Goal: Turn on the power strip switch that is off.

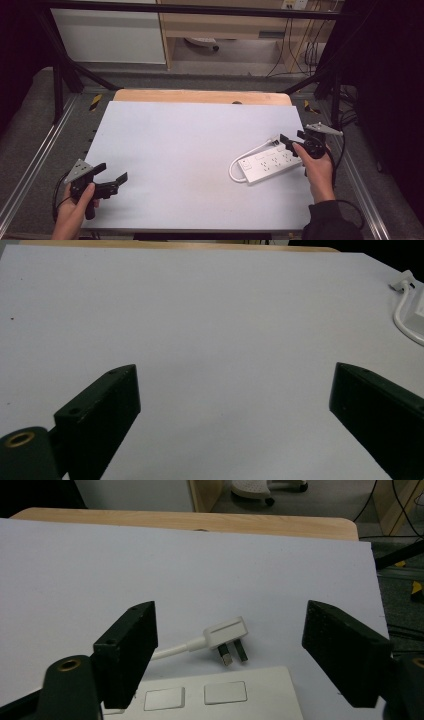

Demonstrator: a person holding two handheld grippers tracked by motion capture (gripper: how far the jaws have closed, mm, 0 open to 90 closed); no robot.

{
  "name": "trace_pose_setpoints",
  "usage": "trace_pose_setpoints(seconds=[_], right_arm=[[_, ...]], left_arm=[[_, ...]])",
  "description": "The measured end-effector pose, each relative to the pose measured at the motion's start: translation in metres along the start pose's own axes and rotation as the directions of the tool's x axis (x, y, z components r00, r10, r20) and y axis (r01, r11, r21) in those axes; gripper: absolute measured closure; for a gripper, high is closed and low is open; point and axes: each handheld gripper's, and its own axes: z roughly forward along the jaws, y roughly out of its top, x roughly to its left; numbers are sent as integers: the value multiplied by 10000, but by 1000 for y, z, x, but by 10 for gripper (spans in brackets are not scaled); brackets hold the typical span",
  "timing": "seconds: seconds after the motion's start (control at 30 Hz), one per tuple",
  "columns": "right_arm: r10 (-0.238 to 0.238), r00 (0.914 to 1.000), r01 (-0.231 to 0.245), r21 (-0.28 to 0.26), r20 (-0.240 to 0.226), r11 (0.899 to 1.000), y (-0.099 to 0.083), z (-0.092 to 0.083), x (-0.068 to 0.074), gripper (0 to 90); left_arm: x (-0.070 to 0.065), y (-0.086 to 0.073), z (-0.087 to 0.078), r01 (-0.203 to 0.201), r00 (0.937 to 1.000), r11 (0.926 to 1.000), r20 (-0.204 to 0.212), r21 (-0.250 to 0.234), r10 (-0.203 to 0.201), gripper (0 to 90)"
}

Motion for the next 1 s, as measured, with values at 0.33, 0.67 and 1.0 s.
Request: trace_pose_setpoints(seconds=[0.33, 0.67, 1.0], right_arm=[[-214, 9998, 214, 225, 24, 9995, -3, 4, 1, 433], [-231, 9997, 225, 461, 108, 9987, -10, 8, -1, 570], [-518, 9987, 519, 587, -33, 9969, -15, 11, 3, 674]], left_arm=[[0, 0, 0, 5, 10000, 10000, -9, 9, -5, 62], [0, -1, 1, -45, 10000, 9999, -61, 113, 46, 63], [0, -1, 1, -41, 9999, 9998, -97, 182, 43, 64]])
